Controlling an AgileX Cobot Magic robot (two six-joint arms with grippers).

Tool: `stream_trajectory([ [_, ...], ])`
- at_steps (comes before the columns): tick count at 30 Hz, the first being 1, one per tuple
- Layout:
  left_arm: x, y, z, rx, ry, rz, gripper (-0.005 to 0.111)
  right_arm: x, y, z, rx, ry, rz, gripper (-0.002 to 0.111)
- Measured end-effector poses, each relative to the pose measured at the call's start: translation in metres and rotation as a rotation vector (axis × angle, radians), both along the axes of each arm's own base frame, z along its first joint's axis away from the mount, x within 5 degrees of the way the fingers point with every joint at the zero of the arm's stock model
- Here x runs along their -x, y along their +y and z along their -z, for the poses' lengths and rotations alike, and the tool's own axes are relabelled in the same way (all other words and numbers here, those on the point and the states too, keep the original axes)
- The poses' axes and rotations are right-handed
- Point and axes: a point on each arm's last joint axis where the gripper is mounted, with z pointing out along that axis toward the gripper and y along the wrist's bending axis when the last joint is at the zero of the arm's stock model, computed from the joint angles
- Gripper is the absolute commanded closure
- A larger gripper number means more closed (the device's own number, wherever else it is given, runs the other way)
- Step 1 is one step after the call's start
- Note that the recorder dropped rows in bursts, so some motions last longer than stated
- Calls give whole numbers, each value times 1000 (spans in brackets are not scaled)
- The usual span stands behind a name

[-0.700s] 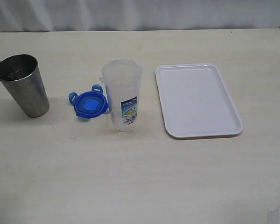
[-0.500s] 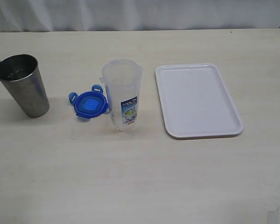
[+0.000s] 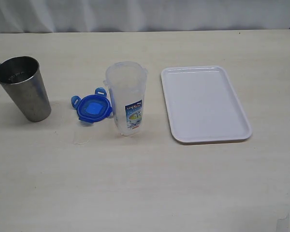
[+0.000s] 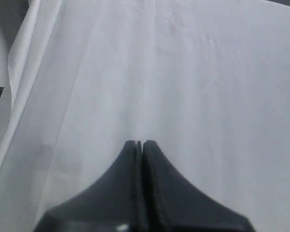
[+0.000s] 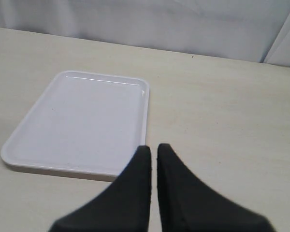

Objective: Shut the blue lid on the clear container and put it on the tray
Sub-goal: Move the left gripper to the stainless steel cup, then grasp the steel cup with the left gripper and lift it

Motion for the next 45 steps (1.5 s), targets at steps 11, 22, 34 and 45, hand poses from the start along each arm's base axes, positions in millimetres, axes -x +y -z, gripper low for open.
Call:
stream_trajectory([
  [11,-46,-5,-10,4,170,48,2,0,0,0,0,0,0,104],
  [22,-109,-10,38,-132,465,51,2,0,0,0,0,0,0,104],
  [34,-146,-14,90,-170,633,87,2,0,0,0,0,0,0,104],
  [45,-170,-15,116,-184,749,93,2,0,0,0,0,0,0,104],
])
